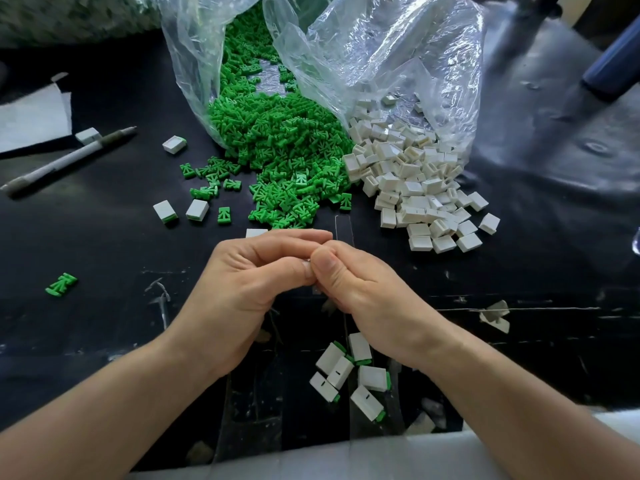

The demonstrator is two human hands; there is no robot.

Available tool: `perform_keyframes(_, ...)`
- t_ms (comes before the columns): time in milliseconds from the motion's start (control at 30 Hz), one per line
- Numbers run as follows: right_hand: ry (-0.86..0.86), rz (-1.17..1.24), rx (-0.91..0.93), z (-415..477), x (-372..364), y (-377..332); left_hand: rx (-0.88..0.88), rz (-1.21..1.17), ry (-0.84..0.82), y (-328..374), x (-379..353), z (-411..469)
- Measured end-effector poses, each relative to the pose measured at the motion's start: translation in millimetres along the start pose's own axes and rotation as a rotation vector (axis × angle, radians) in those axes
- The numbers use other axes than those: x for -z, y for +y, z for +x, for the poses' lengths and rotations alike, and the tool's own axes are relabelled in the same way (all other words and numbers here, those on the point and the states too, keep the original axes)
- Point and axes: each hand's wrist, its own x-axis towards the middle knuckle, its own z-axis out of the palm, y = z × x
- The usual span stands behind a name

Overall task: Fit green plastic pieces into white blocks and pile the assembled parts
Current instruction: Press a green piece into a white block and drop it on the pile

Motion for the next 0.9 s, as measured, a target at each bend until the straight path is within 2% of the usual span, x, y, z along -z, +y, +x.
perform_keyframes(267,0.005,-0.106,-0.038,-1.0,-0.4,-2.4,0.015,-0.020,0.006,-0.5,-0.2,0.3)
perform_keyframes(500,0.040,-0.130,0.010,-0.2,-1.9,-1.0,0.026,-0.048,-0.009,0.3,0.9,0.2)
perform_keyframes(667,-0.010,0.042,0.014,1.0,1.7,-0.7,0.032,-0.071,-0.026,0.2,2.0,1.3)
perform_keyframes(800,-0.025,0.214,-0.092,2.6,5.7,-5.0,0.012,-0.103,-0.107,3.4,-0.9,0.8)
perform_keyframes(900,-0.093,0.284,-0.150,4.8,8.7,-6.5,0.036,-0.066,-0.079,1.5,0.3,1.2)
